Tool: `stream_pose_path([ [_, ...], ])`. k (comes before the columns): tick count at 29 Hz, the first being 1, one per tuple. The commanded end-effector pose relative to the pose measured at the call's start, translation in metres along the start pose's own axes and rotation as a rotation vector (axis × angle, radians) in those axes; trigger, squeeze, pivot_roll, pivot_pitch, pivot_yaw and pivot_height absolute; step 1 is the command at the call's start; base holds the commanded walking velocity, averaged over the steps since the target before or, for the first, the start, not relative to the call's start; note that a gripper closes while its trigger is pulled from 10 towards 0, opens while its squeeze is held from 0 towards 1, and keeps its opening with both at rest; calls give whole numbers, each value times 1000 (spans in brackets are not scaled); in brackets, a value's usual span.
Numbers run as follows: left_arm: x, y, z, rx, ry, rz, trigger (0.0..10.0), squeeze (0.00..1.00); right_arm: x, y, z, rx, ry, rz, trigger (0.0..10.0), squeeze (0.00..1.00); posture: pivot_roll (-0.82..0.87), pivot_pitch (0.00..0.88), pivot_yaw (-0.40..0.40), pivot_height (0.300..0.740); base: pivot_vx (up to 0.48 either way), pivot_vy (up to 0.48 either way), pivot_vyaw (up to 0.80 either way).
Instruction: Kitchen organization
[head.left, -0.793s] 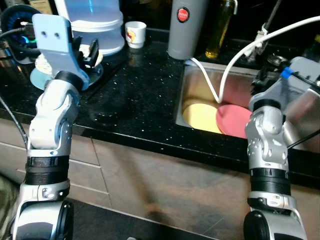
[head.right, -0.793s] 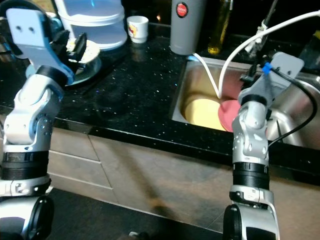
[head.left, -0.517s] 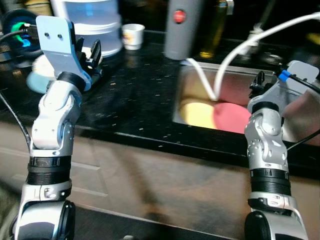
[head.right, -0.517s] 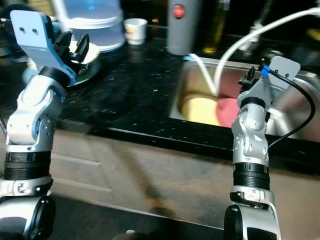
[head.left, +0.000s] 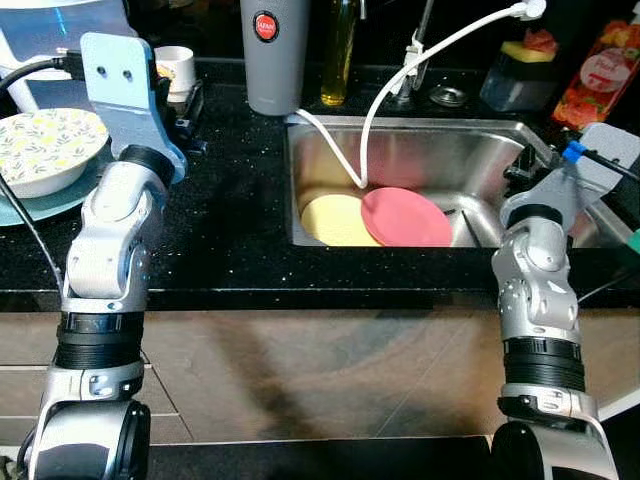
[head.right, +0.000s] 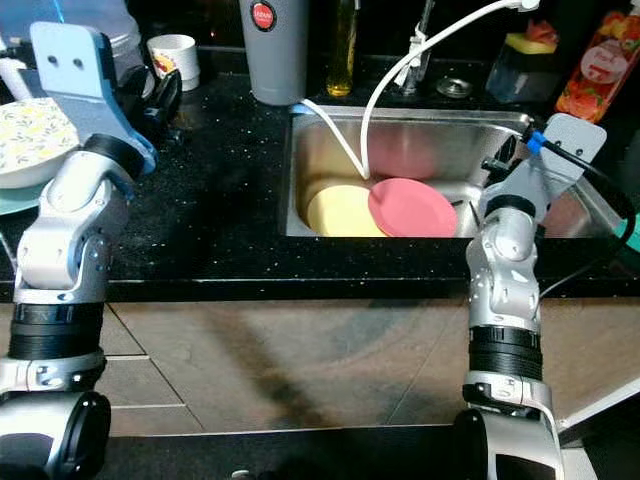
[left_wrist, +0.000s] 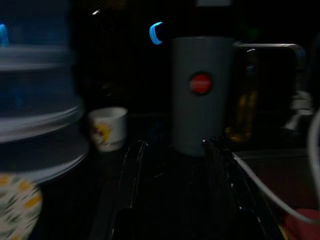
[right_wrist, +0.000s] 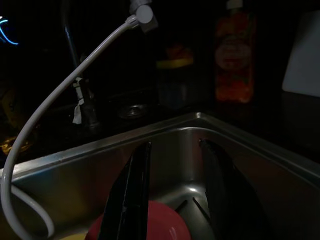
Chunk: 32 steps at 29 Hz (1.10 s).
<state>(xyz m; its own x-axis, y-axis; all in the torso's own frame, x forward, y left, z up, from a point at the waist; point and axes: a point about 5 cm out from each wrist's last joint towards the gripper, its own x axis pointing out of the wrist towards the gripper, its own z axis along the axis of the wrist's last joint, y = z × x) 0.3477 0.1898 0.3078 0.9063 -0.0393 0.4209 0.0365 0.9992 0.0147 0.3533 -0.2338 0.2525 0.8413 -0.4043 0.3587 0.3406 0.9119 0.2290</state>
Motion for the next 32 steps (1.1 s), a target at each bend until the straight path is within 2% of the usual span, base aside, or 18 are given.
stream_pose_path([
  [1,3,6,3,-7,8,24,10000,0,0,-1,-1,1,8,-3,10000,0,123,56,-30,740,0,480,0],
  [18,3,6,-3,28,29,10,10000,0,0,0,-1,1,7,2,10000,0,122,58,-30,740,0,456,0],
  [24,4,2,-8,70,70,-15,10000,0,-1,0,-1,2,5,0,10000,0,122,55,-26,740,0,0,0],
  [28,3,-4,-13,104,112,-71,10000,0,-1,0,-1,3,4,0,10000,0,121,53,-24,740,0,0,0],
  [32,3,-7,-14,80,133,-96,10000,0,-1,-1,0,4,3,0,10000,0,121,53,-24,740,0,0,0],
])
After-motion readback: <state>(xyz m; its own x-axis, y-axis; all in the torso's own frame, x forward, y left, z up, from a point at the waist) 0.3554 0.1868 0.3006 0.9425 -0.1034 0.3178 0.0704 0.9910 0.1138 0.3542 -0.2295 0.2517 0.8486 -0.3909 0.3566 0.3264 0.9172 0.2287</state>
